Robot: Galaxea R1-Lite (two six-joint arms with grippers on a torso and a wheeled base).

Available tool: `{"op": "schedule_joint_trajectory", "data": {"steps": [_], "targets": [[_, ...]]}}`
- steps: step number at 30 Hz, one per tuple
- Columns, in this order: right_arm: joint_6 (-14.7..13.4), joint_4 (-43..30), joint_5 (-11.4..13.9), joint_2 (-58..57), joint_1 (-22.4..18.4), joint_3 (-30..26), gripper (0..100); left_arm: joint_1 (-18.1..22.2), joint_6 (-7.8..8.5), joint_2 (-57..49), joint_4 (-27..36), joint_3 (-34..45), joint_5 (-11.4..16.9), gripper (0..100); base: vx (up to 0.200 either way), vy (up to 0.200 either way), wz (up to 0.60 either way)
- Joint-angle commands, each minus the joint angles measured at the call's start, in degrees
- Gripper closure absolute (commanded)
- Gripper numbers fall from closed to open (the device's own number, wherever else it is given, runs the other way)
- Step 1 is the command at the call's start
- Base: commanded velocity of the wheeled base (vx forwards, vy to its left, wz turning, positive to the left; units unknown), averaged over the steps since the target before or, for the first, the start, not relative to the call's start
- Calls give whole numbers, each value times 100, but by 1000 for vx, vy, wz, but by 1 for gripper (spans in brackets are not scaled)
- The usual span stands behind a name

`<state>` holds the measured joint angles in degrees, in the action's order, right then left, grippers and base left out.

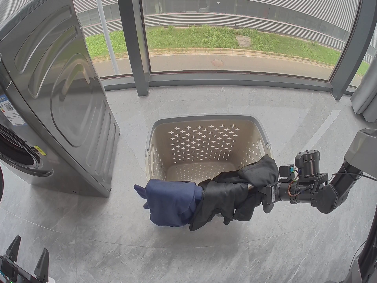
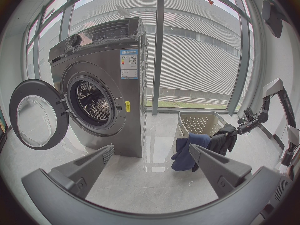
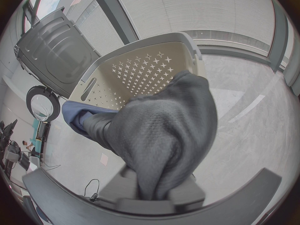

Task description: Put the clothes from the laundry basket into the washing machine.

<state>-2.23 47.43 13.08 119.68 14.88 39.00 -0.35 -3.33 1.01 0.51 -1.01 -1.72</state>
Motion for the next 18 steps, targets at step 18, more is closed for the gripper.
{"op": "schedule_joint_trajectory", "data": {"steps": [18], "targets": [[-638,3,-51,-2528,1131,-1298,100,0,-1,-84,2,84,-4,0,0,0,0]]}}
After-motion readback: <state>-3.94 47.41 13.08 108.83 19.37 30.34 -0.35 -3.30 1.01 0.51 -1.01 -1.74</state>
